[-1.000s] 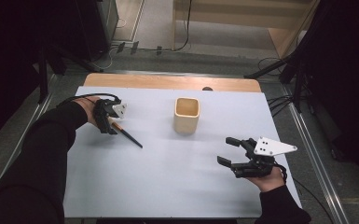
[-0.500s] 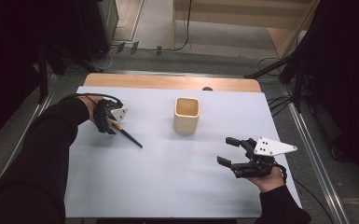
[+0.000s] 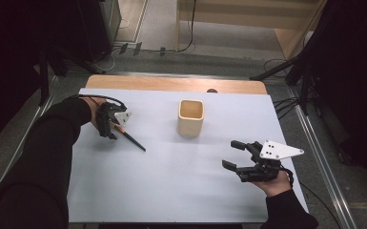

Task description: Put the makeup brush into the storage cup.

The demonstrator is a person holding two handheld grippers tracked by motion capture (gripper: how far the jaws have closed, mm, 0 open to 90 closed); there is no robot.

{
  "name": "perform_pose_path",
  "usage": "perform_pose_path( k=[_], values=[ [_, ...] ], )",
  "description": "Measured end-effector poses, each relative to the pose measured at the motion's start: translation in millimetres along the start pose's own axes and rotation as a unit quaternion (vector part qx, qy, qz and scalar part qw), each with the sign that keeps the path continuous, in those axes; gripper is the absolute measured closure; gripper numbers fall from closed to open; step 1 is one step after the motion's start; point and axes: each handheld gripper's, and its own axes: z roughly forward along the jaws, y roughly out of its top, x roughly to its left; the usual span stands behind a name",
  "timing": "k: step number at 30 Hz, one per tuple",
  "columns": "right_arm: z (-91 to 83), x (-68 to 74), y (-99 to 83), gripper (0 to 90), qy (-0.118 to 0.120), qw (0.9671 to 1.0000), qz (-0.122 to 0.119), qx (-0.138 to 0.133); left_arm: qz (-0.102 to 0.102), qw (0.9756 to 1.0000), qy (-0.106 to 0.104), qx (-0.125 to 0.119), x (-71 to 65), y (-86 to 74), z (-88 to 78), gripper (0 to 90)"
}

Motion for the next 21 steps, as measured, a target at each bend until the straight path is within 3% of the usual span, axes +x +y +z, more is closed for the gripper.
perform_pose_path(
  k=[3,9,21],
  values=[
    [0.0,0.0,0.0,26.6,0.0,1.0,0.001,0.001,-0.004,1.0,0.002,0.002,1.0,0.0,-0.1,28.5],
    [0.2,0.0,0.0,26.9,0.0,1.0,0.002,0.002,0.009,0.9999,0.003,0.014,6.2,3.6,-0.8,43.9],
    [-0.2,0.0,-0.2,27.6,0.002,1.0,0.001,0.001,-0.009,0.999,-0.034,0.027,14.2,6.5,7.3,61.1]
  ],
)
